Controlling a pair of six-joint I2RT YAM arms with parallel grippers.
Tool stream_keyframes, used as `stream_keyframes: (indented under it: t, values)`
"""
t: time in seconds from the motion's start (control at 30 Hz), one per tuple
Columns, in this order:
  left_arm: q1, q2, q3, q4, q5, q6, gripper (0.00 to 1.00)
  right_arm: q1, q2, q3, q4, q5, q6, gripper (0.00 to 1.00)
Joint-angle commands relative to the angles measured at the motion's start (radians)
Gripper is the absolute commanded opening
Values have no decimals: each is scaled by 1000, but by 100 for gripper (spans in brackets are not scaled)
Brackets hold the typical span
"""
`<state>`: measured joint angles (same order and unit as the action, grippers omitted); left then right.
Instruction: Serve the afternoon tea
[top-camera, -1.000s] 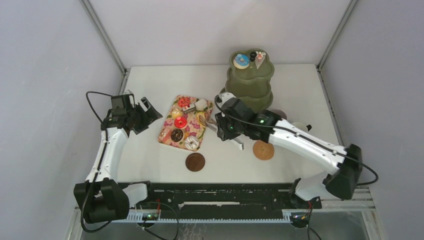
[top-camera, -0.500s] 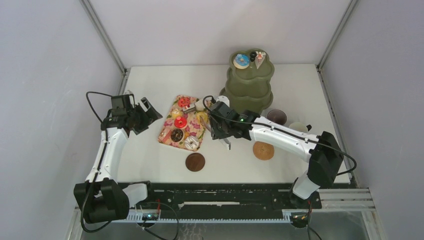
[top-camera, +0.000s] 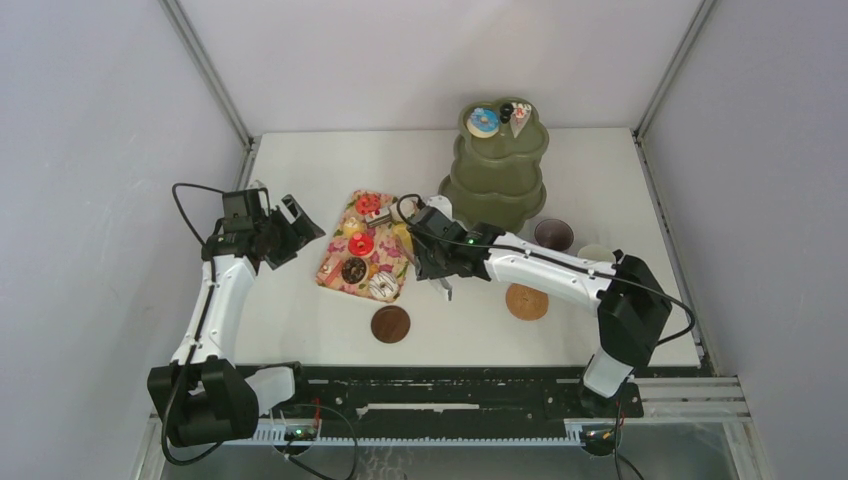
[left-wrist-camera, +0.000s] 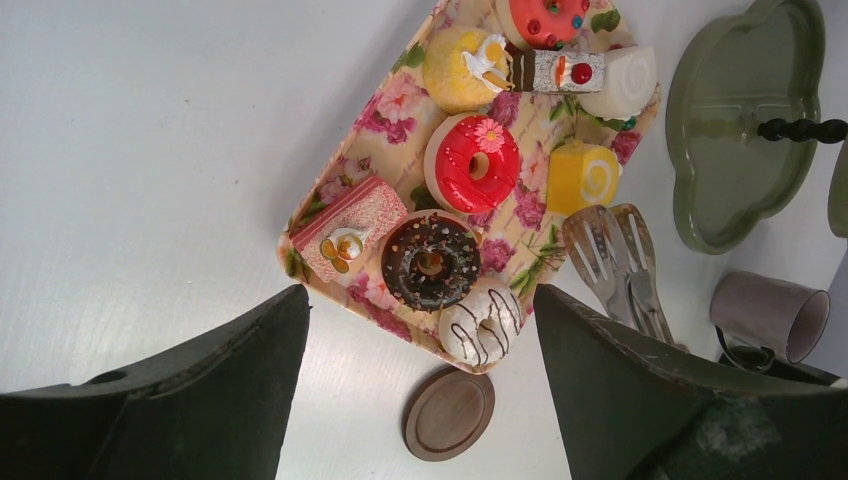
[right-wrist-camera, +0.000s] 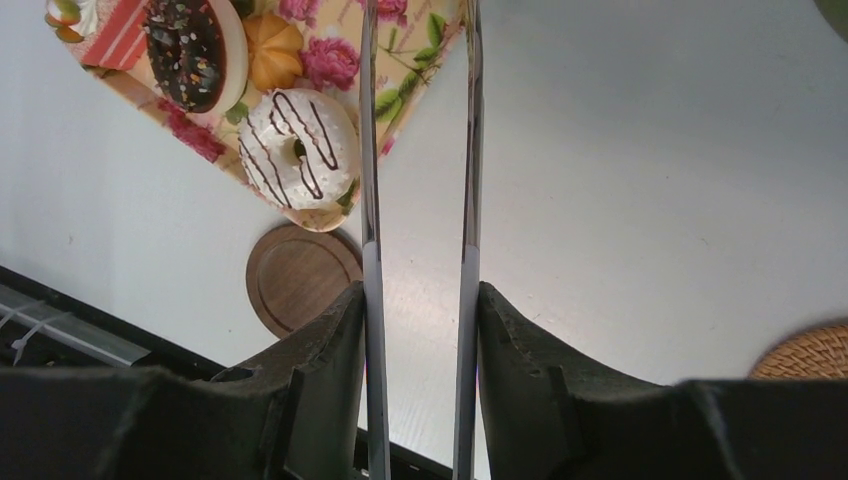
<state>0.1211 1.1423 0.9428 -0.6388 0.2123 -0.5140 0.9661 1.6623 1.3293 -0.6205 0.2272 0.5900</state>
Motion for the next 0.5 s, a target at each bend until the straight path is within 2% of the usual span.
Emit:
stream_keyframes:
  t: [0.0, 0.47]
  values:
    - [5, -16, 45, 18, -2, 27, 87, 11, 25, 46, 50, 11, 26, 48]
    - [5, -15, 44, 22, -2, 28, 87, 12, 96, 103, 33, 78, 9, 50]
